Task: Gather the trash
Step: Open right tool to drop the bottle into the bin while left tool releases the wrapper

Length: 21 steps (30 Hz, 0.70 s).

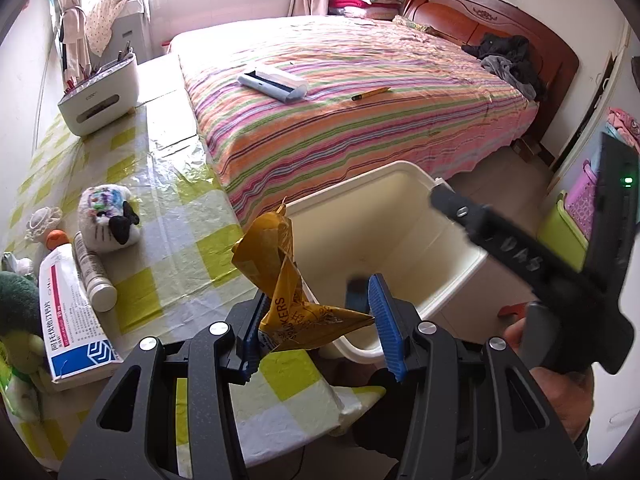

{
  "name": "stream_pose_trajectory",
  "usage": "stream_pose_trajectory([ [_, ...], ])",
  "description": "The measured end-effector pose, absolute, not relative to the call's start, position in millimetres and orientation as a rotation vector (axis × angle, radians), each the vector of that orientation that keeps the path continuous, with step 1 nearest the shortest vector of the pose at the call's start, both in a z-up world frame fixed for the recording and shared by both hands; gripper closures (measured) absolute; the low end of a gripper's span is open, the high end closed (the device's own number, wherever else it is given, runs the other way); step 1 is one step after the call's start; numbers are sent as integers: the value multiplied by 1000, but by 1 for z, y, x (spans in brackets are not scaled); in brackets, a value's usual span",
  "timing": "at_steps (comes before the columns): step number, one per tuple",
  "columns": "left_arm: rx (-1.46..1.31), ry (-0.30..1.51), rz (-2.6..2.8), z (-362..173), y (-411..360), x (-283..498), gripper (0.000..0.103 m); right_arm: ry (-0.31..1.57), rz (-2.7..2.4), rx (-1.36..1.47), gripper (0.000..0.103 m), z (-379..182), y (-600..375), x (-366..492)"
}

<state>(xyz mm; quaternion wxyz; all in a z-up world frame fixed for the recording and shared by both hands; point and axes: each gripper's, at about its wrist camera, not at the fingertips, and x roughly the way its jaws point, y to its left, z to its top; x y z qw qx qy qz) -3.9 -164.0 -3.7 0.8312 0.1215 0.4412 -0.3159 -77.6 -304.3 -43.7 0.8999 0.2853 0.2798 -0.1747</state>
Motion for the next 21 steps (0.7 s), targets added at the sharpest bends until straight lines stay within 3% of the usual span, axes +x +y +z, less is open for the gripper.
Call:
stream_pose_trajectory([
  [14, 332, 1027, -733, -41, -222, 15, 55, 428, -415, 739, 29, -34, -337, -107],
  [19, 296, 1101, -770, -55, -235, 22, 43, 396, -423, 728, 29, -28, -336, -110],
  [21, 274, 1098, -779, -54, -234, 23, 25, 391, -429, 721, 29, -26, -335, -110],
])
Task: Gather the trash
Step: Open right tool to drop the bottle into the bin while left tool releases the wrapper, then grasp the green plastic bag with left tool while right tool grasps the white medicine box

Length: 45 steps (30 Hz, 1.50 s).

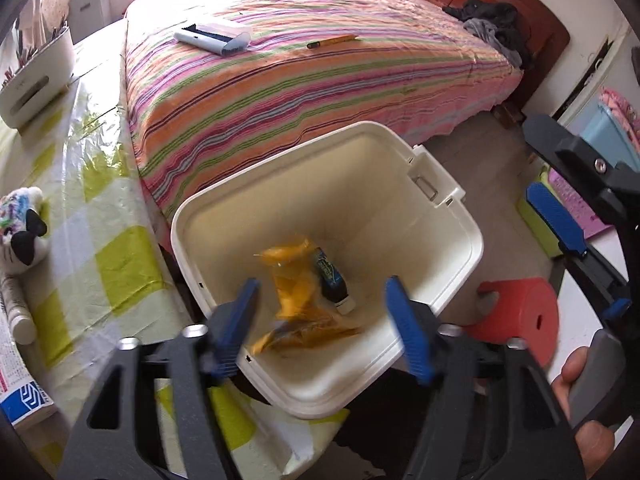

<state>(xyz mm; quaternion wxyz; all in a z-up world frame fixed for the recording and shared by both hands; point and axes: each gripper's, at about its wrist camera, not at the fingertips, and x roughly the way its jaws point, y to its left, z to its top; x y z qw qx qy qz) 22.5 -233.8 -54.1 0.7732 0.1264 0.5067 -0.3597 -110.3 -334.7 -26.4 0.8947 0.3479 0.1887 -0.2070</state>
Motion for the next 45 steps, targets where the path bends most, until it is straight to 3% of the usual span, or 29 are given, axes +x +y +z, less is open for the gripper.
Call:
stream_pose_trajectory([
  [9, 278, 1008, -742, -26, -192, 19, 21, 397, -435, 678, 25, -21, -321, -102],
  [18, 225, 752, -505, 16, -55, 22, 21, 459, -333, 512, 25, -18, -263, -62],
  [26, 16, 774, -395, 17, 55, 58, 21, 566, -140, 390, 24, -30, -184, -14],
  [33, -6, 706, -294, 20, 134, 60, 21, 625, 20, 284, 24, -42, -116, 15],
  [45, -70, 731, -231, 7, 213, 60, 15, 734, 250, 192, 25, -60, -29, 44],
])
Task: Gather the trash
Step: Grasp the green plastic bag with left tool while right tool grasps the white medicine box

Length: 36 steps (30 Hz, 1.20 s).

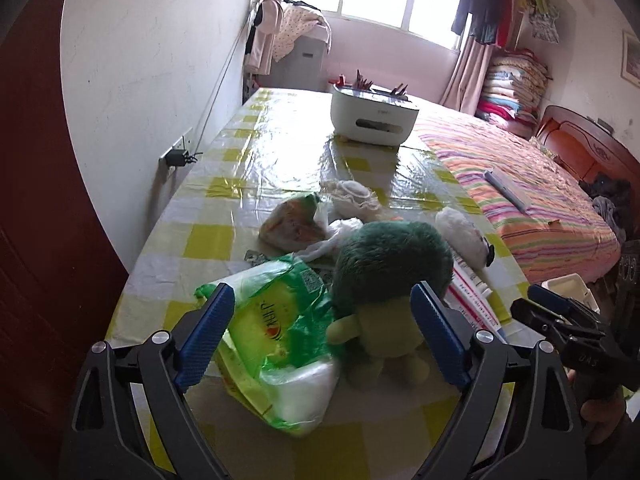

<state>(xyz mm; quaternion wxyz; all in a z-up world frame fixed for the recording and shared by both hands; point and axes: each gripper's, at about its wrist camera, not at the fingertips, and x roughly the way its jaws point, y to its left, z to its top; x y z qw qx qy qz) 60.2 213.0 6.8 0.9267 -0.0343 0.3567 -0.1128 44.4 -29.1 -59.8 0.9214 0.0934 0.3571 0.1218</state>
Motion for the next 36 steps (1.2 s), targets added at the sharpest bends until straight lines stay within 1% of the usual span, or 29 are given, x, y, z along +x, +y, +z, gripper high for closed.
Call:
stream_pose_trajectory([
  [6, -58, 790, -269, -1, 220, 64, 15, 845, 290, 184, 25, -78, -8, 61],
  [14, -38, 900, -338, -19, 229, 69, 15, 984, 316, 284, 25, -104, -3, 83],
  [18, -80, 959, -328, -30, 239, 79, 15, 992, 312, 280, 25, -105, 0, 90],
  [19, -94, 968, -324, -32, 241, 81, 15, 992, 307, 277, 27, -104, 1, 91],
  [24, -236, 1031, -289, -42, 261, 98, 15, 979, 312, 270, 31, -102, 4, 91],
  [27, -296, 1042, -244, -47, 272, 102, 18, 964, 319, 277, 31, -100, 1, 88],
  [29, -315, 1061, -229, -52, 275, 104, 32, 948, 323, 273, 32, -97, 0, 84],
  [30, -317, 1080, -221, -56, 275, 106, 44, 945, 326, 273, 32, -96, -1, 83],
  [31, -316, 1089, -216, -58, 274, 107, 53, 941, 329, 275, 32, -95, -1, 82],
  [35, -312, 1092, -194, -62, 272, 107, 67, 923, 332, 294, 32, -91, -7, 76],
  [36, -317, 1088, -190, -61, 271, 107, 77, 916, 330, 301, 32, -89, -9, 76],
])
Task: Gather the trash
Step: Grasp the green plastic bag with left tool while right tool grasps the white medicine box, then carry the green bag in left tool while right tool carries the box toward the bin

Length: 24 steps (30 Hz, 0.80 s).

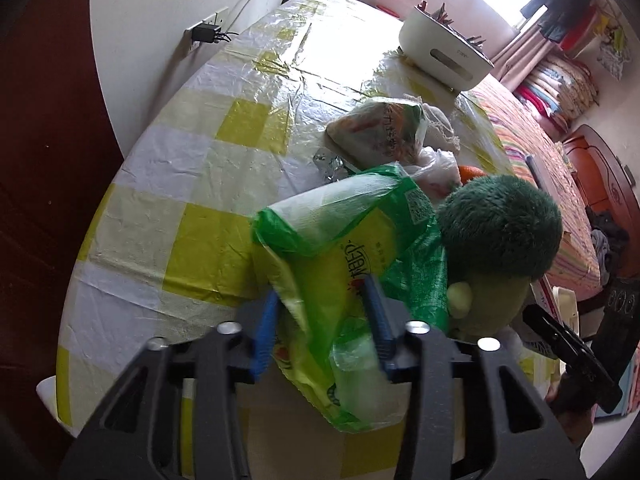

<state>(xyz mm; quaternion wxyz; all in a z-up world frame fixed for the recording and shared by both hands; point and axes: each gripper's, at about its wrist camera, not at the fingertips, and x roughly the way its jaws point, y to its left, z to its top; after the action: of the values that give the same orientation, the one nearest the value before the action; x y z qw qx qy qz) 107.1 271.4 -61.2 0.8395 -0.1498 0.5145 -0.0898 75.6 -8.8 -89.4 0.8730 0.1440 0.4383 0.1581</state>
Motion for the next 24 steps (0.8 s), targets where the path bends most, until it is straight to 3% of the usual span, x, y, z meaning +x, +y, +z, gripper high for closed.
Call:
stream_pose_trajectory([
  [3, -345, 1079, -201, -60, 272, 107, 88, 890, 330, 311, 32, -84, -13, 71],
  [7, -329, 1041, -188, -54, 268, 104, 92, 848, 331, 319, 32, -75, -19, 66],
  [24, -355, 699, -138, 13, 255, 71, 93, 715, 295, 305, 32, -50, -34, 42],
])
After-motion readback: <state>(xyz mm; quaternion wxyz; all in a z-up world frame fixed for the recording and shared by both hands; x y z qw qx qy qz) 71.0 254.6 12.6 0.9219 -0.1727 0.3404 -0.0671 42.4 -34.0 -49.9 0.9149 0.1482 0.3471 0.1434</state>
